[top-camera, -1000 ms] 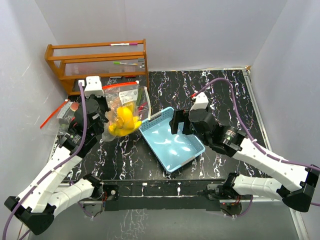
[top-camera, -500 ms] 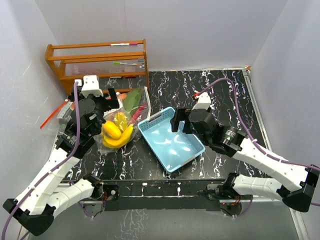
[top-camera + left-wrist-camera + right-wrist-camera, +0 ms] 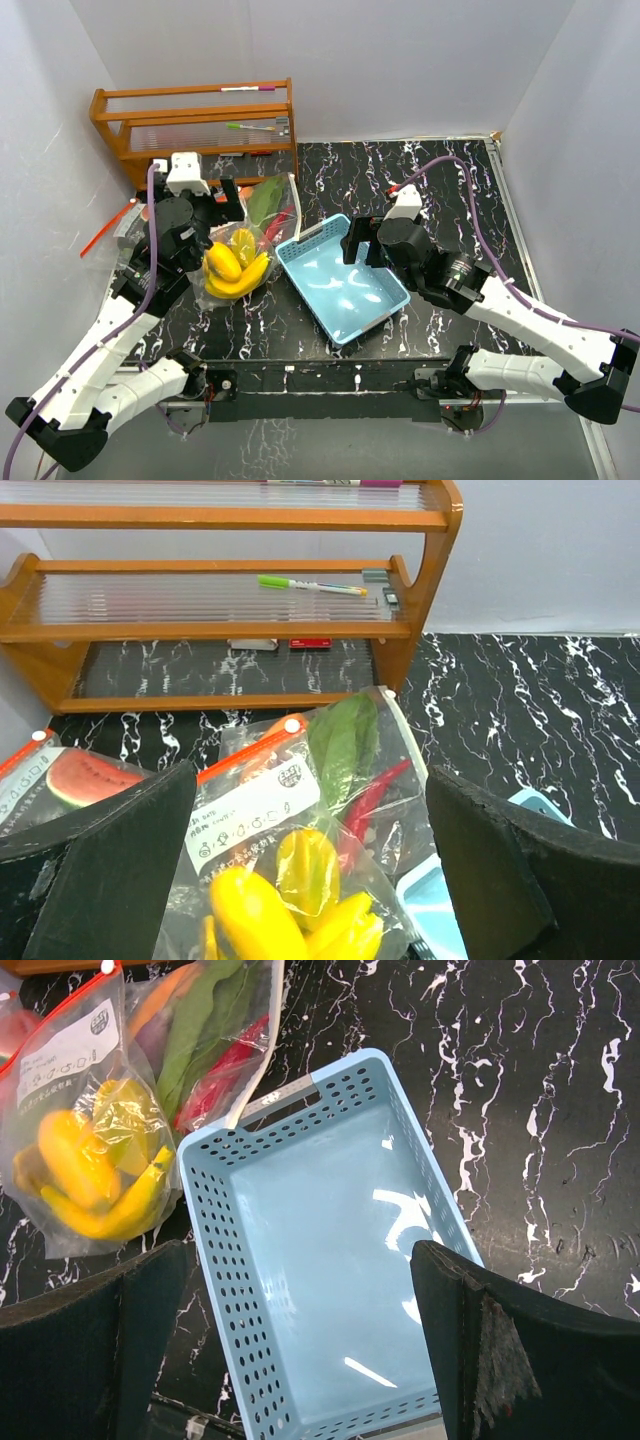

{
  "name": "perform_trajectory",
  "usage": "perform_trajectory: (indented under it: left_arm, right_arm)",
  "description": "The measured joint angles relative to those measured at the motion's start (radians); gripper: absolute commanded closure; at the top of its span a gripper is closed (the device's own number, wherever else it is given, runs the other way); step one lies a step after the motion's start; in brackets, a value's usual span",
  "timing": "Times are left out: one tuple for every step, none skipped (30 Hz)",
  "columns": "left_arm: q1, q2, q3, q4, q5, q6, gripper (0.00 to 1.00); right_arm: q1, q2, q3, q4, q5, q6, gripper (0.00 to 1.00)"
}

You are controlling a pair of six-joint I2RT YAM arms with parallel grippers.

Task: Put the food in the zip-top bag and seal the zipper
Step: Place the zipper food storage bag at the center of the board.

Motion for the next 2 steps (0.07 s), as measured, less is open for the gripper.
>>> perform_trajectory:
  left_arm:
    - [0.000, 0.000, 0.000, -0.003, 0.001, -0.003, 0.03]
    - [0.000, 0.000, 0.000, -0.005, 0.004, -0.003, 0.03]
  right_arm:
    - [0.000, 0.000, 0.000, 0.000, 0.000, 0.000, 0.02]
    - [0.000, 0.000, 0.000, 0.000, 0.000, 0.000, 0.02]
